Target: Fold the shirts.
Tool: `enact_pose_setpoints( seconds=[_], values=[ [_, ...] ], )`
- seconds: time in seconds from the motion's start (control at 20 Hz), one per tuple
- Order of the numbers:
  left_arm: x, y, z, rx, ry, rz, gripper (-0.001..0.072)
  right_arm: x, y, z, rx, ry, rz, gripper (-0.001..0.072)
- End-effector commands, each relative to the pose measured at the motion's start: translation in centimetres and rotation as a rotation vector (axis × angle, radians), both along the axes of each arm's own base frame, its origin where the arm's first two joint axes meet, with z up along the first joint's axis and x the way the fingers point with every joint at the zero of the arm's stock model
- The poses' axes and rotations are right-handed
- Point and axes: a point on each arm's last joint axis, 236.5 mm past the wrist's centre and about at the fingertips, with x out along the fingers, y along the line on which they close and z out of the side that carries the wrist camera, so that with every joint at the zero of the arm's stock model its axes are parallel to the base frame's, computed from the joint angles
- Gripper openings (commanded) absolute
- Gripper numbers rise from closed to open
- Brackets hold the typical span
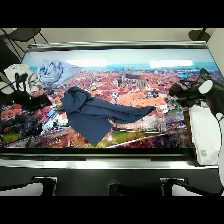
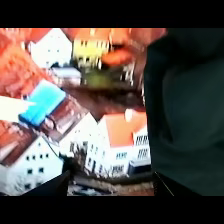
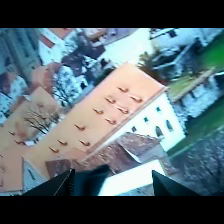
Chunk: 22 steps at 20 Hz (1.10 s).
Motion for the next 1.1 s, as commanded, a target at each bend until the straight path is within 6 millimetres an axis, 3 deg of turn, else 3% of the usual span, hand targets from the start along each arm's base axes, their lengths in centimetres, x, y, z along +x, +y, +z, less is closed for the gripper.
enact_pose_setpoints(
  seconds=[0.0,0.15,0.4,0.55,0.7,0.85,1.05],
  values=[
    [-6.3,-3.5,-3.8,-0.246,0.165,0.02,0.0596,-4.2,-1.2,-2.5,0.0,0.189,0.136,0.0588],
    [-7.0,-6.5,-6.7,-0.333,0.159,0.07,0.0595,-4.3,1.3,-3.6,0.114,0.218,0.168,0.0586],
    [-4.3,-9.6,-7.4,-0.35,0.061,0.1,0.0593,-3.9,1.5,-4.7,0.126,0.223,0.182,0.0587],
    [-3.4,-10.8,-8.3,-0.336,0.041,0.094,0.0591,-3.9,1.5,-5.9,0.126,0.239,0.207,0.0696],
    [-2.6,-10.6,-8.5,-0.32,0.014,0.123,0.0381,-4.1,1.6,-7.3,0.124,0.261,0.246,0.0695],
    [-2.5,-10.6,-8.5,-0.32,0.014,0.124,0.008,-3.9,1.6,-8.4,0.124,0.269,0.26,0.0668],
    [-2.9,-10.9,-8.4,-0.329,0.027,0.114,0.0037,-1.6,4.0,-8.9,0.049,0.183,0.37,0.0616]
  ],
)
